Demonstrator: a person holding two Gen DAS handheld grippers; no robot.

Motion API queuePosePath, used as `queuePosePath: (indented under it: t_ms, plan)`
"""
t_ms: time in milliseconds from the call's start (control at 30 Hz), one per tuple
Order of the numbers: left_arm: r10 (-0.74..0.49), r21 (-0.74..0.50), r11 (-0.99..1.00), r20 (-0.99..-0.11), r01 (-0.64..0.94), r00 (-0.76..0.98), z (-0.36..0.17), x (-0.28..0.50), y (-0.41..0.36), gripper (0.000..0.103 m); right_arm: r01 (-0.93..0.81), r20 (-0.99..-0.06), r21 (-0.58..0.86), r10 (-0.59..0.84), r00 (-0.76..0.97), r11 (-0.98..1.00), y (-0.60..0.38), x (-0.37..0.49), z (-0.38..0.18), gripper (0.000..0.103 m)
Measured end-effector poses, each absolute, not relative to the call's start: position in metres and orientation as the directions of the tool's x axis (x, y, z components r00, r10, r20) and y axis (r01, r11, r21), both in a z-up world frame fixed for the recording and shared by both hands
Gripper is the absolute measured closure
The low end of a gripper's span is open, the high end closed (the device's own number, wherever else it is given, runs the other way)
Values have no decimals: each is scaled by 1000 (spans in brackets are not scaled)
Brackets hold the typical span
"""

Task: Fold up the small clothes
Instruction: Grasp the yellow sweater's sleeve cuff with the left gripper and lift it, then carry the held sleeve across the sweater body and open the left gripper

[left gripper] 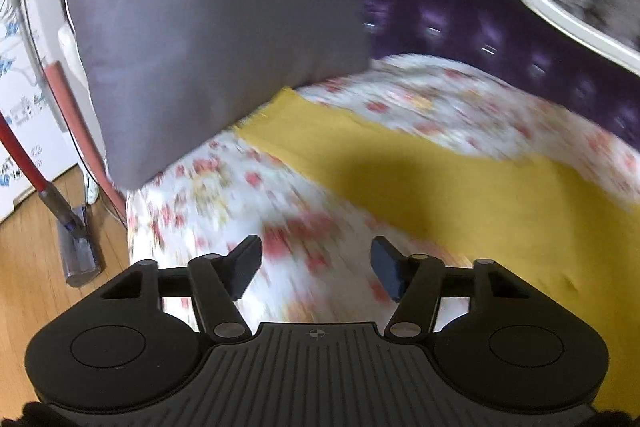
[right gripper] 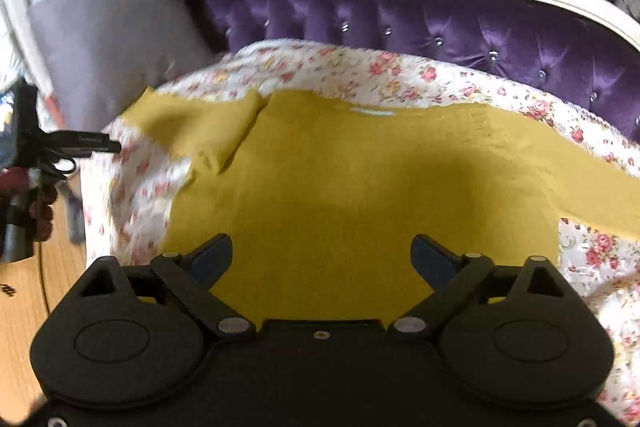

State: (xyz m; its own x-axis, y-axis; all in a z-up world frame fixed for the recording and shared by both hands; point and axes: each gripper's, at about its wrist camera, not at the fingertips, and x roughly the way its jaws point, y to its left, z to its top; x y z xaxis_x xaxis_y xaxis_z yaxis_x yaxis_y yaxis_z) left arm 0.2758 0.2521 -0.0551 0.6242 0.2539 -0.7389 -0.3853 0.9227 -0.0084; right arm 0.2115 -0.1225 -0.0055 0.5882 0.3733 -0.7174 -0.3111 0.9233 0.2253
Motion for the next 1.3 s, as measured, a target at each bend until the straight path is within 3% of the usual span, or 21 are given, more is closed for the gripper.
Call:
queuePosePath:
  t_ms: [133, 467, 500, 533, 567, 700, 900, 1100, 1300]
  plan:
    - [244, -59, 900, -753, -431, 611, -68, 312, 288, 45, -269, -688, 251, 367, 625, 930, -123, 223, -8, 7]
    - [251, -51, 903, -743, -426, 621, -86, 372, 319, 44, -271, -672, 269, 382, 634, 924, -109, 237, -23, 7]
    - [250, -53, 904, -740, -425, 624, -86, 375, 320, 48, -272, -673, 268, 382, 633, 924, -107, 238, -25, 7]
    - [253, -57, 903, -731, -427, 634, -85, 378, 322, 78, -272, -673, 269, 382, 633, 924, -107, 238, -27, 7]
    - [253, -62, 902, -725, -427, 640, -85, 381, 322, 100, -271, -673, 271, 383, 633, 924, -106, 237, -29, 7]
    - [251, -54, 913, -708, -405, 660, -61, 379, 309, 98, -260, -675, 277, 380, 632, 925, -110, 237, -34, 8]
    - [204, -56, 951, -628, -305, 751, 15, 363, 250, 98, -220, -677, 297, 368, 637, 929, -127, 230, -40, 8]
    - [49, -78, 991, -533, -107, 845, 90, 353, 149, 98, -178, -668, 326, 360, 651, 928, -150, 216, -38, 8]
    - [-124, -105, 991, -489, 83, 864, 115, 355, 31, 97, -109, -666, 351, 330, 669, 930, -182, 203, -39, 8]
